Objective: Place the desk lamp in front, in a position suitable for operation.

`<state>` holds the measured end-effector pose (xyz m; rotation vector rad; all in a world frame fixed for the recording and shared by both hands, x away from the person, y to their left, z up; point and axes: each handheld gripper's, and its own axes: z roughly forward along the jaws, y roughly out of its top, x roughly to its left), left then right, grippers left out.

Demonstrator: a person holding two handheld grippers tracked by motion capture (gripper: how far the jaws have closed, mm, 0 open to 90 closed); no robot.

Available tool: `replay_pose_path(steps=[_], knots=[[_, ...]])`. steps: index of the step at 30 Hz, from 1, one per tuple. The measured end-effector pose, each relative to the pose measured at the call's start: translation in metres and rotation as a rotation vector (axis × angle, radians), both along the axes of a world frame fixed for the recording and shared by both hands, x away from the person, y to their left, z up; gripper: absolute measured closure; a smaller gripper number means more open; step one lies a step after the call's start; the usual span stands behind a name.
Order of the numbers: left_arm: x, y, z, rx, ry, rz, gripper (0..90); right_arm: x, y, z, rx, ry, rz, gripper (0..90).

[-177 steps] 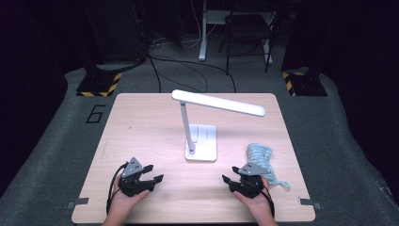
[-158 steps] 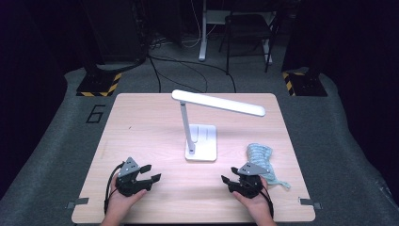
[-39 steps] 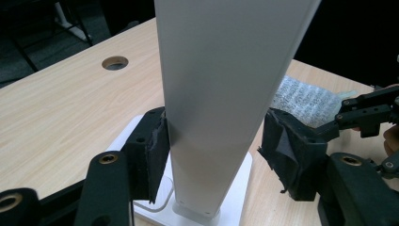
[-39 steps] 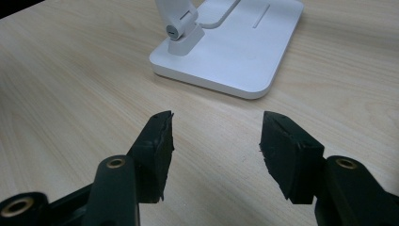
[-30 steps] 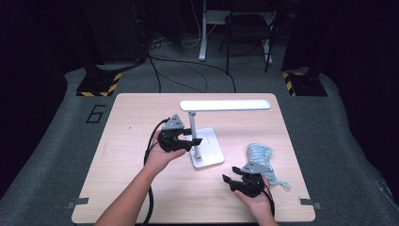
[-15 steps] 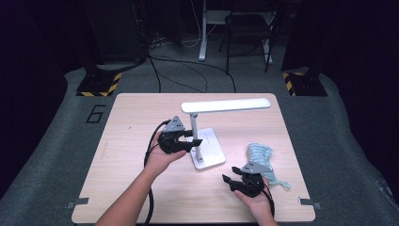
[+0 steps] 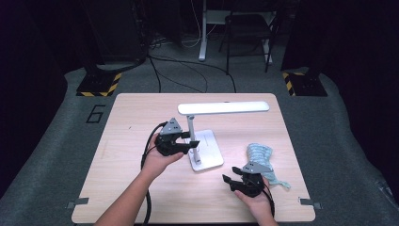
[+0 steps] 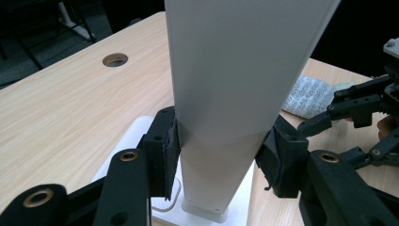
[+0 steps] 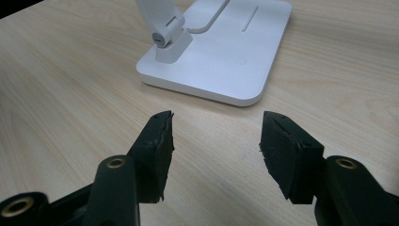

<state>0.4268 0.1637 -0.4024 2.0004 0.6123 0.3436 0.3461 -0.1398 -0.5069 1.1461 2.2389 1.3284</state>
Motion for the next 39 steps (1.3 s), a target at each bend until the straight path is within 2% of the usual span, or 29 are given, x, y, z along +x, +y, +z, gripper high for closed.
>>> replay_pose_path(steps=[9, 17, 23, 24, 28, 31, 36, 39], knots=[[-0.006, 0.011, 0.000, -0.002, 0.004, 0.015, 54.4, 0.000, 0.001, 0.000, -0.005, -0.001, 0.004, 44.4], [-0.010, 0.012, 0.002, 0.003, 0.010, -0.004, 53.6, 0.000, 0.001, 0.000, -0.005, -0.004, 0.004, 44.4], [-0.017, 0.011, 0.004, 0.004, 0.006, -0.045, 51.1, 0.000, 0.000, 0.000, 0.000, -0.004, -0.001, 44.3], [-0.016, 0.009, 0.005, -0.013, 0.006, -0.052, 50.0, 0.000, 0.001, 0.001, -0.005, -0.002, 0.002, 44.4], [-0.012, 0.004, 0.011, -0.037, -0.005, -0.067, 46.6, 0.000, 0.003, 0.000, -0.001, -0.001, 0.001, 44.3], [-0.011, 0.001, 0.013, -0.028, 0.001, -0.078, 46.2, 0.000, 0.003, 0.000, -0.002, 0.000, 0.002, 44.3], [-0.008, 0.002, 0.011, -0.057, -0.002, -0.073, 48.8, -0.001, 0.000, 0.001, -0.002, -0.002, 0.002, 44.3], [-0.008, 0.003, 0.010, -0.058, 0.000, -0.073, 49.4, -0.001, 0.000, 0.001, -0.004, -0.003, 0.004, 44.4]])
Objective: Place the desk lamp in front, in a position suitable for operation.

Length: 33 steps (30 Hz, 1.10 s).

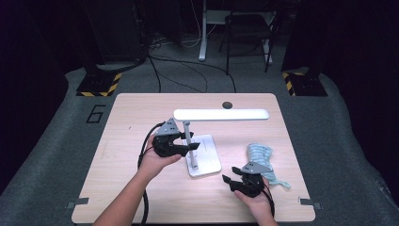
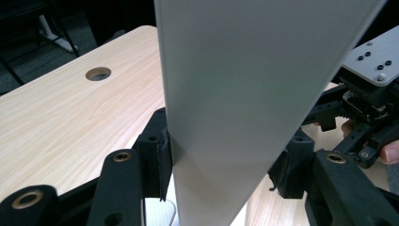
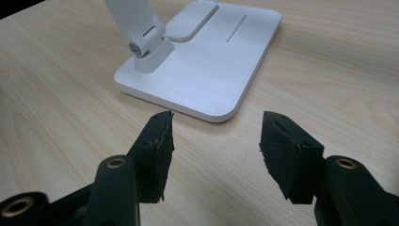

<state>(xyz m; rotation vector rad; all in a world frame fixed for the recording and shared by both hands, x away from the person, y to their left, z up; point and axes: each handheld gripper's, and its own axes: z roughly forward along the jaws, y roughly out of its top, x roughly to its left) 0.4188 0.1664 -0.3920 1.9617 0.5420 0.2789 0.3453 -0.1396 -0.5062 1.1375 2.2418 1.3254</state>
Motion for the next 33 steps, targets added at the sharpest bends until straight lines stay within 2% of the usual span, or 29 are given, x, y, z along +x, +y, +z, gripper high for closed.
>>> replay_pose_path(steps=[8, 22, 23, 33], knots=[[-0.003, 0.003, 0.002, 0.022, -0.002, -0.019, 51.5, 0.000, 0.002, 0.000, 0.001, 0.005, 0.001, 44.4], [-0.012, 0.009, 0.003, 0.038, -0.006, -0.004, 52.4, 0.001, 0.001, -0.001, 0.005, 0.002, 0.003, 44.3], [-0.014, 0.010, 0.003, 0.033, -0.012, 0.012, 52.4, 0.001, 0.001, -0.001, 0.007, 0.003, 0.004, 44.3], [-0.022, 0.024, 0.002, 0.019, -0.009, 0.020, 52.4, 0.001, 0.000, -0.001, 0.008, 0.002, -0.002, 44.3]])
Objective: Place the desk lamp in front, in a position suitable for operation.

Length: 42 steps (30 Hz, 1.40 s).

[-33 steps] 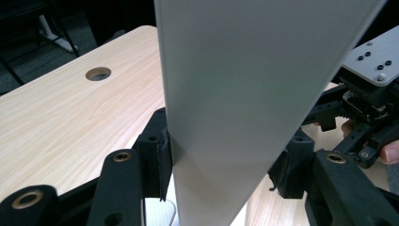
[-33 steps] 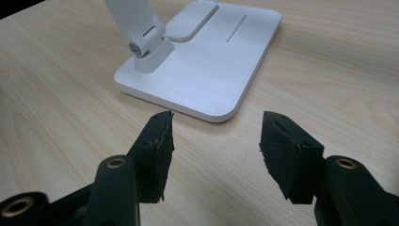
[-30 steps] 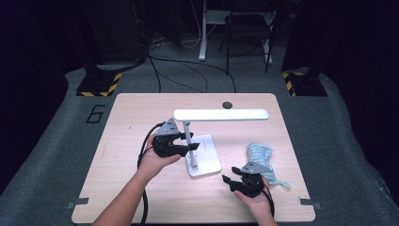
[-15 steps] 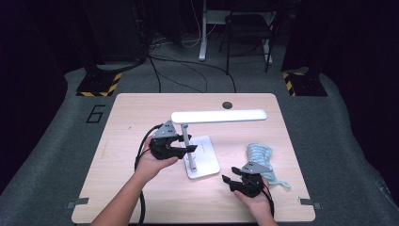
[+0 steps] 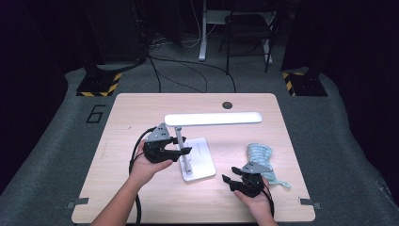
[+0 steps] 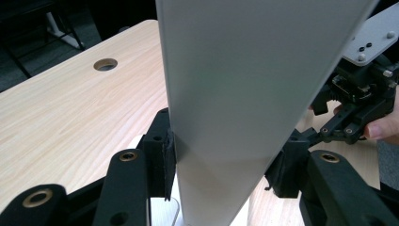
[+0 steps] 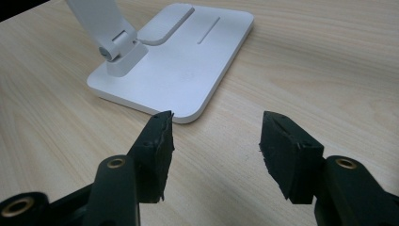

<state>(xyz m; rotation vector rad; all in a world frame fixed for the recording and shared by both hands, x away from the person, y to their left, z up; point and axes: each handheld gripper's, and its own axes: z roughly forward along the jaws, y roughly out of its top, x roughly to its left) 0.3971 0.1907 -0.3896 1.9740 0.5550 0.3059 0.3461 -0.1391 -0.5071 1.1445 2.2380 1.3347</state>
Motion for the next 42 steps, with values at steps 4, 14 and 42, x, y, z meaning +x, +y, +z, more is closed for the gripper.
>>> replay_pose_path(steps=[4, 14, 42], knots=[[-0.003, 0.005, 0.000, -0.004, -0.002, 0.010, 52.5, 0.000, 0.000, 0.000, -0.002, 0.000, 0.002, 44.3], [-0.019, 0.028, -0.002, -0.008, -0.006, 0.054, 52.7, 0.001, 0.000, -0.001, 0.001, 0.009, -0.004, 44.4], [-0.047, 0.059, -0.002, -0.014, -0.005, 0.077, 52.6, 0.000, 0.000, -0.003, -0.002, 0.015, -0.023, 44.5]])
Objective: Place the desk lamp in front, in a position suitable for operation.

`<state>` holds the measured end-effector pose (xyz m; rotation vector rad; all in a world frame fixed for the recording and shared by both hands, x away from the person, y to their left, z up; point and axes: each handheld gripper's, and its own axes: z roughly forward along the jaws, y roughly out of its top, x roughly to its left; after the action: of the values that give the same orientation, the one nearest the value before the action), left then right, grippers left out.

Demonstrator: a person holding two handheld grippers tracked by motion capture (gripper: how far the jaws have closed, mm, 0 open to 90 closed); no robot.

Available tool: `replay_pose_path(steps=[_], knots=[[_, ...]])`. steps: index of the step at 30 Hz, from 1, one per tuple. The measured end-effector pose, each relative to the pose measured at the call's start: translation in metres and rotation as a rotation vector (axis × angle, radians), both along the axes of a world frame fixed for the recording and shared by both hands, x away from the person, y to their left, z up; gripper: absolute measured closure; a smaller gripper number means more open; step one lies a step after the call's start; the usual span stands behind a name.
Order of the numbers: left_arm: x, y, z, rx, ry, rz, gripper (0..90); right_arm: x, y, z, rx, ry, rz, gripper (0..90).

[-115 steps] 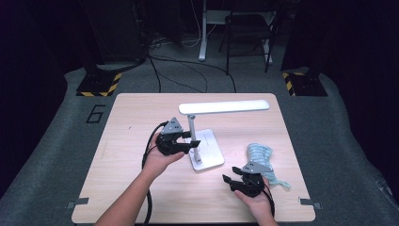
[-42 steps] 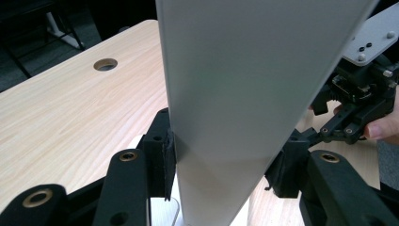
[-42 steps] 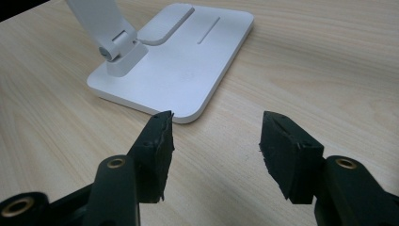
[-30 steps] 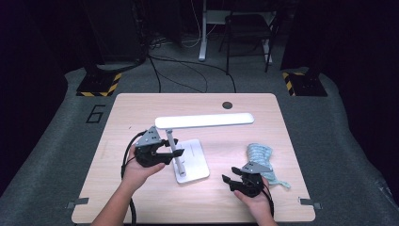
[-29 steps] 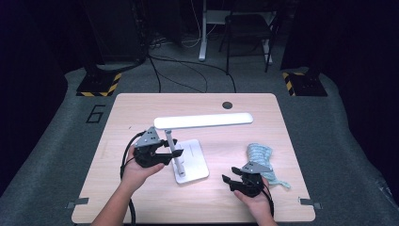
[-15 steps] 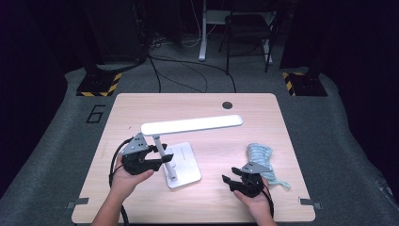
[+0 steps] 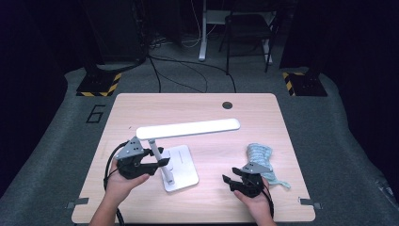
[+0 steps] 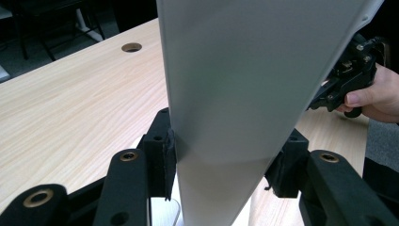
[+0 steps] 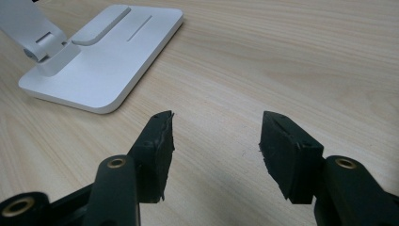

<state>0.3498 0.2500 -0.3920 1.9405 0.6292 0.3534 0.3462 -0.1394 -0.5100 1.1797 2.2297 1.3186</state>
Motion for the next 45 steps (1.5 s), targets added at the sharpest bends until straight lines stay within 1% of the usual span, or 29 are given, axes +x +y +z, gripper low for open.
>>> replay_pose_path(steps=[1, 3, 6, 7, 9, 10, 11, 14, 15, 16, 17, 18, 19, 20, 22, 23, 25, 26, 27, 29, 30, 31, 34, 36, 38, 39, 42, 44, 45], knots=[[-0.001, 0.000, 0.000, -0.004, -0.001, 0.006, 52.6, 0.000, 0.000, 0.000, 0.000, -0.001, 0.001, 44.5], [-0.002, 0.001, 0.000, 0.006, 0.001, 0.005, 52.6, 0.000, 0.000, 0.000, 0.001, -0.001, 0.000, 44.6], [-0.003, 0.002, -0.002, -0.019, 0.001, 0.004, 52.1, 0.000, 0.001, 0.000, 0.001, -0.004, -0.002, 44.6], [-0.002, 0.003, -0.002, -0.032, 0.011, -0.006, 51.5, 0.000, 0.001, 0.000, -0.001, 0.001, -0.003, 44.5], [-0.002, 0.006, -0.002, -0.049, 0.033, -0.031, 49.8, 0.000, 0.001, -0.001, -0.001, -0.005, -0.002, 44.5], [-0.002, 0.007, -0.002, -0.053, 0.036, -0.037, 48.3, 0.001, 0.002, -0.001, -0.002, -0.001, 0.001, 44.5], [-0.002, 0.007, -0.002, -0.047, 0.034, -0.047, 47.4, 0.001, 0.002, -0.001, -0.002, 0.003, 0.001, 44.5], [-0.004, 0.007, -0.003, -0.050, 0.030, -0.037, 47.5, 0.001, 0.003, -0.001, 0.001, 0.011, -0.002, 44.5], [-0.005, 0.008, -0.003, -0.055, 0.031, -0.034, 49.9, 0.002, 0.003, -0.001, -0.009, -0.002, 0.008, 44.5], [-0.005, 0.008, -0.002, -0.047, 0.030, -0.036, 50.6, 0.002, 0.003, -0.001, -0.006, 0.001, 0.008, 44.5], [-0.007, 0.007, -0.002, -0.042, 0.017, -0.027, 51.0, 0.001, 0.004, -0.001, 0.002, 0.002, 0.000, 44.5], [-0.007, 0.007, -0.002, -0.040, 0.015, -0.024, 51.4, 0.001, 0.003, -0.001, -0.004, 0.000, 0.003, 44.6], [-0.008, 0.006, -0.003, -0.038, 0.006, -0.019, 51.6, 0.000, 0.003, 0.000, 0.002, -0.003, -0.001, 44.6], [-0.008, 0.005, -0.003, -0.035, 0.003, -0.022, 51.8, 0.000, 0.003, 0.001, 0.005, -0.015, -0.002, 44.7], [-0.009, 0.004, -0.003, -0.037, -0.003, -0.021, 52.0, -0.002, 0.003, 0.002, 0.008, -0.013, -0.006, 44.7], [-0.009, 0.002, -0.004, -0.046, -0.014, -0.011, 52.1, -0.001, 0.001, 0.002, 0.000, -0.028, -0.005, 44.7], [-0.009, 0.002, -0.004, -0.042, -0.008, -0.027, 52.1, -0.002, 0.000, 0.004, -0.006, -0.032, -0.013, 44.7], [-0.009, 0.001, -0.004, -0.042, -0.006, -0.032, 52.1, -0.002, -0.001, 0.005, -0.007, -0.043, -0.012, 44.7], [-0.009, 0.000, -0.004, -0.044, -0.006, -0.034, 52.0, -0.003, -0.003, 0.007, -0.005, -0.039, -0.018, 44.6], [-0.010, 0.000, -0.004, -0.046, -0.011, -0.039, 52.1, -0.003, -0.005, 0.010, -0.013, -0.060, -0.037, 44.5], [-0.010, 0.000, -0.004, -0.042, -0.006, -0.045, 52.1, -0.004, -0.006, 0.012, -0.012, -0.067, -0.044, 44.5], [-0.010, 0.000, -0.004, -0.046, -0.007, -0.040, 52.1, -0.004, -0.007, 0.014, -0.005, -0.075, -0.050, 44.6], [-0.010, 0.000, -0.004, -0.050, -0.012, -0.037, 52.0, -0.005, -0.011, 0.021, -0.025, -0.097, -0.077, 44.8], [-0.010, 0.001, -0.004, -0.044, -0.002, -0.044, 52.0, -0.007, -0.014, 0.025, -0.032, -0.109, -0.098, 44.7], [-0.010, 0.000, -0.003, -0.041, 0.001, -0.040, 51.9, -0.007, -0.016, 0.029, -0.047, -0.125, -0.125, 44.0], [-0.010, -0.001, -0.003, -0.040, -0.003, -0.034, 51.9, -0.007, -0.018, 0.032, -0.058, -0.125, -0.138, 43.5], [-0.010, 0.000, -0.004, -0.049, 0.006, -0.034, 51.6, -0.006, -0.023, 0.038, -0.092, -0.143, -0.179, 42.5], [-0.010, 0.000, -0.004, -0.046, 0.005, -0.033, 51.5, -0.005, -0.029, 0.040, -0.120, -0.151, -0.216, 42.2], [-0.010, 0.000, -0.004, -0.046, 0.005, -0.032, 51.5, -0.005, -0.032, 0.040, -0.120, -0.151, -0.235, 42.1]])
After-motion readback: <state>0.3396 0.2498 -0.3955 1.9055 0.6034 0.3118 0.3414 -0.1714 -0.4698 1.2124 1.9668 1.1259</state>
